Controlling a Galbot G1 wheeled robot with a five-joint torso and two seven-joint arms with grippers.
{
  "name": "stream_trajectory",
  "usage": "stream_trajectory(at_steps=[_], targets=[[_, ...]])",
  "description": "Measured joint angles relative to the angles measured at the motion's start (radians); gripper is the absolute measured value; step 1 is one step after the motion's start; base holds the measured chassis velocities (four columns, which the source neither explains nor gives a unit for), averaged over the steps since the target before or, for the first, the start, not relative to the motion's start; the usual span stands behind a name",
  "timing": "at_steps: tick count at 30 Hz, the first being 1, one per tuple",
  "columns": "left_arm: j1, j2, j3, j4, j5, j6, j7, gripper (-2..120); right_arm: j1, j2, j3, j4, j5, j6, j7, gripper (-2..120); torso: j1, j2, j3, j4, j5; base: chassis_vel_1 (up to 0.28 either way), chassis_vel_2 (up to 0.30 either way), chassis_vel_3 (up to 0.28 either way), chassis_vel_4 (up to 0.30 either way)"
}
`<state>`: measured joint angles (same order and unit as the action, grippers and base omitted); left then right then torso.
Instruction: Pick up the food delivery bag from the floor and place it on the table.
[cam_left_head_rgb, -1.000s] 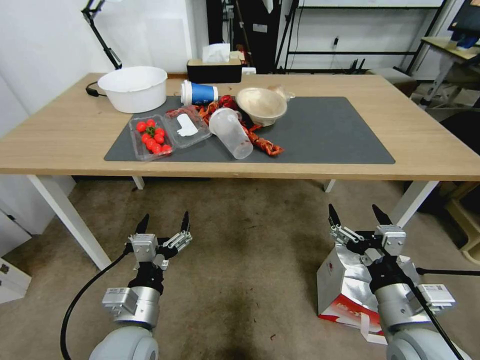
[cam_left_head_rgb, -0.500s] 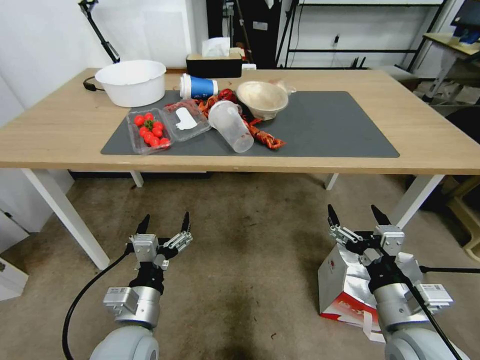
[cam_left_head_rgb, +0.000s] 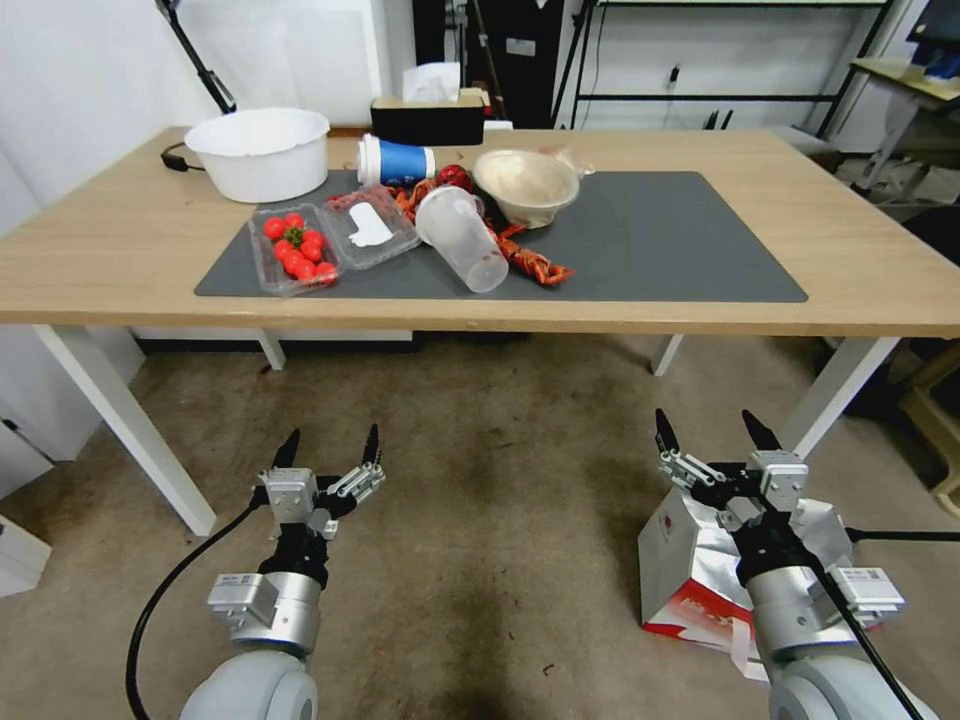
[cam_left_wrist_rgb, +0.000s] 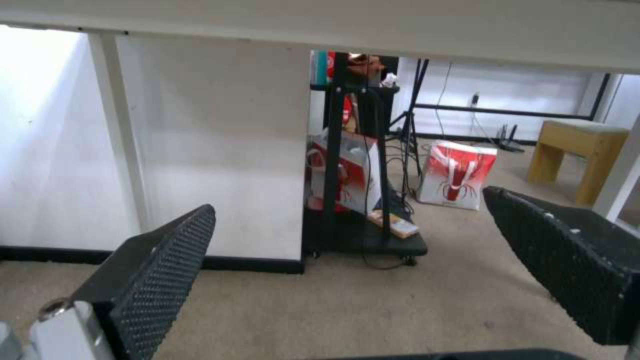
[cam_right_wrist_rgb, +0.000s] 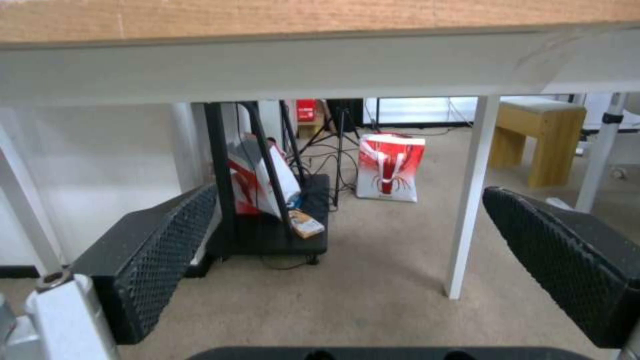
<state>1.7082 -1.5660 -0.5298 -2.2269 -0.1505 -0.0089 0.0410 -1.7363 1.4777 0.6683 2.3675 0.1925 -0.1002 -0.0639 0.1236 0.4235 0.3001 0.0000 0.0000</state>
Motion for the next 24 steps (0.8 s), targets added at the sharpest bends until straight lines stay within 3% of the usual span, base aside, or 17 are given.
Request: stream_trajectory(at_steps=[24], targets=[[-0.001, 0.016, 0.0, 0.008, -0.007, -0.004, -0.001, 100, 0.005, -0.002, 0.007, -0.006, 0.007, 0.002, 0.001, 100, -0.031, -0.098, -0.067, 0.0, 0.0, 0.0, 0.0, 0.0, 0.0]])
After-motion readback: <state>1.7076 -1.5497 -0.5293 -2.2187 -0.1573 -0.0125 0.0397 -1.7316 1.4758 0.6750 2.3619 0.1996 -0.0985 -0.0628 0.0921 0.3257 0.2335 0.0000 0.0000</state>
